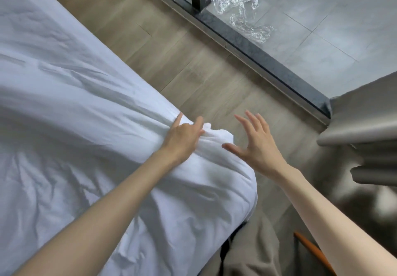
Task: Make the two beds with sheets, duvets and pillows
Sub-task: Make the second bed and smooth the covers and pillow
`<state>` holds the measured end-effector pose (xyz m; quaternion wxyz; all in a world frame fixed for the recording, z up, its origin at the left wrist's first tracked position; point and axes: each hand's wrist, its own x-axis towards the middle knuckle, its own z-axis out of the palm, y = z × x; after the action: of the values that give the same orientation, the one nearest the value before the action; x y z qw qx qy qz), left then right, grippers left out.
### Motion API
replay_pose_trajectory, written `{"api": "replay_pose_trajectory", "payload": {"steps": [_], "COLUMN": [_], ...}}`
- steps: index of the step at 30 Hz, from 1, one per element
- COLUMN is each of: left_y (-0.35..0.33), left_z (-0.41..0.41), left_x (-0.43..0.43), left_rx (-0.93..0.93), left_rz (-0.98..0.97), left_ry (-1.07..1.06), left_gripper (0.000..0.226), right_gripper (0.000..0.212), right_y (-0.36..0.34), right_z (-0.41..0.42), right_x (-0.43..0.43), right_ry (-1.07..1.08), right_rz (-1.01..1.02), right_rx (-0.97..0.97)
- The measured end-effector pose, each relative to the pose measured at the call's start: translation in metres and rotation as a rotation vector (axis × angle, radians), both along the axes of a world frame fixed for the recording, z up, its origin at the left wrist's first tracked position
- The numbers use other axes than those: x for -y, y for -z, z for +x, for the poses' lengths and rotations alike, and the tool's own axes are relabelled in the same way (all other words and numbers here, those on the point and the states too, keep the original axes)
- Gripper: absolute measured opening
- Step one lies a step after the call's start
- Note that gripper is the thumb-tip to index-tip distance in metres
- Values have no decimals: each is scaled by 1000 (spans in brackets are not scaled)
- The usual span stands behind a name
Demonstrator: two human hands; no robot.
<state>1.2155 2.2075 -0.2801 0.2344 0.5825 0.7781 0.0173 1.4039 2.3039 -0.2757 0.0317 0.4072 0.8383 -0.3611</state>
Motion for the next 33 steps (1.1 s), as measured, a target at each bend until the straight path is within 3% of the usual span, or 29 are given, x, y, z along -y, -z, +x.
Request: {"api": "replay_pose_trajectory", "payload": {"steps": [3,7,14,16,19,23,27,33], "left_y": [-17,-37,-44,-49,-59,-71,-81,-69], "left_z": [14,34,44,45,42,33,33,42], "left_x": [44,73,107,110,104,89,91,180], "left_rx": [3,-40,-1,5,126,-53,-185,-198], "left_rz": [109,359,363,328,201,26,5,93], "left_ry": [-13,-83,-53,-69,-79,100,390,465], "left_gripper": [7,10,15,13,13,79,44,74], "right_gripper": [104,106,50,35,33,40,48,32], "right_y": [-10,-8,-7,-14,-33,-55,-73,-82], "right_z": [-4,-9,-22,-19,-2,17,33,52], "right_x": [15,33,35,38,42,71,104,136], "right_ry": [-199,-498,-751,-723,-695,-699,-629,-667], "right_rz": [0,75,117,74,177,220,108,180], "right_rx": [47,235,231,220,246,158,207,377]}}
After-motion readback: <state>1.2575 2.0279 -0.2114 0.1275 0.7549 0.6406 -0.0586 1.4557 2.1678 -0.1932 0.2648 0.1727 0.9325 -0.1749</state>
